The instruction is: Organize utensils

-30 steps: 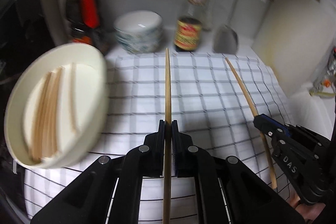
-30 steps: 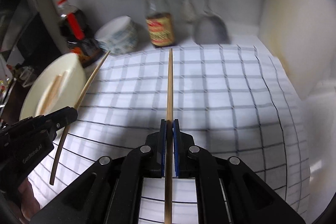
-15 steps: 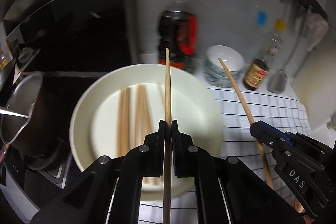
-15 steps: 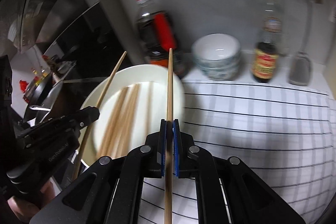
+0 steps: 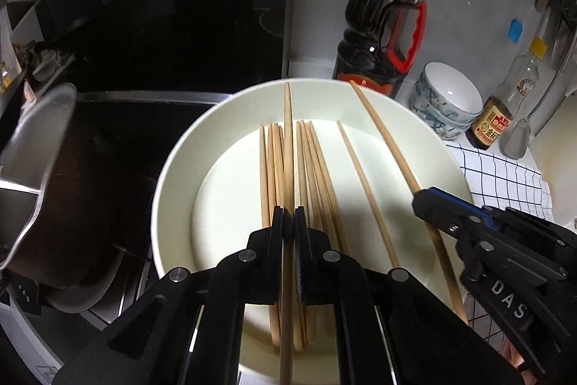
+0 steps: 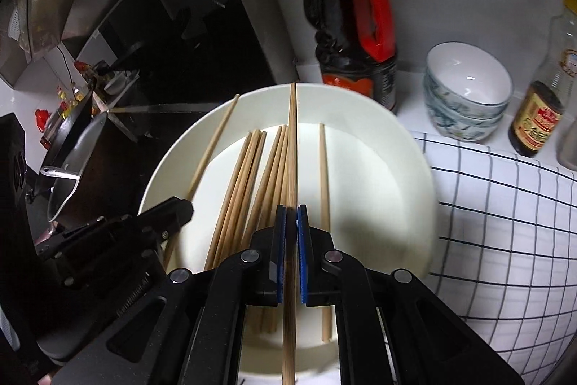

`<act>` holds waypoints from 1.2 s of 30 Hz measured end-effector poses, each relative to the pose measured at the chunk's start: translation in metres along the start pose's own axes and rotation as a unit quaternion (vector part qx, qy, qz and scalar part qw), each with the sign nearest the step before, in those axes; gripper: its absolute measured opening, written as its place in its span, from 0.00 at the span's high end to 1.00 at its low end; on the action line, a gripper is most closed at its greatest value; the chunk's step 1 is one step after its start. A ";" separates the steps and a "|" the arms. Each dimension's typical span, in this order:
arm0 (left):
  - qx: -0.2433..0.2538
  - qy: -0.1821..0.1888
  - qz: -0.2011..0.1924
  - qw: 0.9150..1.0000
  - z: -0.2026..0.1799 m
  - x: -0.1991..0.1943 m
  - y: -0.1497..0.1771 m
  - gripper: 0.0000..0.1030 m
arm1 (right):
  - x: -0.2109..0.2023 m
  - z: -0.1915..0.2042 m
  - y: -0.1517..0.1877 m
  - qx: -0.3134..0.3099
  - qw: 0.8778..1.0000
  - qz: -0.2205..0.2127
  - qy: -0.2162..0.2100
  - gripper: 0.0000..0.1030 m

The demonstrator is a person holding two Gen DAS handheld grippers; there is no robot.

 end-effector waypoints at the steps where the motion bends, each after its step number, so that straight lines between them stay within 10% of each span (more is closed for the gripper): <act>1: 0.001 0.002 0.002 1.000 0.001 0.005 -0.002 0.93 | 0.004 0.002 -0.002 0.000 1.000 0.004 0.001 0.94; 15: 0.001 0.001 0.030 1.000 0.006 0.040 -0.006 0.92 | 0.045 -0.002 -0.004 0.007 0.999 0.046 0.022 0.94; 23: -0.027 -0.028 0.011 0.999 0.023 0.020 -0.006 0.38 | 0.025 -0.008 -0.005 0.009 0.999 0.028 0.038 0.80; 36: -0.042 -0.051 0.014 0.998 0.035 -0.010 0.005 0.22 | -0.014 -0.008 0.013 0.014 0.999 0.009 0.040 0.62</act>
Point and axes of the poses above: each gripper's, at about its wrist camera, not at the fingertips, and x roughly the way its jaws point, z to its left, y to its underside, the point moved 7 cm from there along x, roughly the way its jaws point, and after that the axes turned 13 degrees about z, right-handed, at the moved point
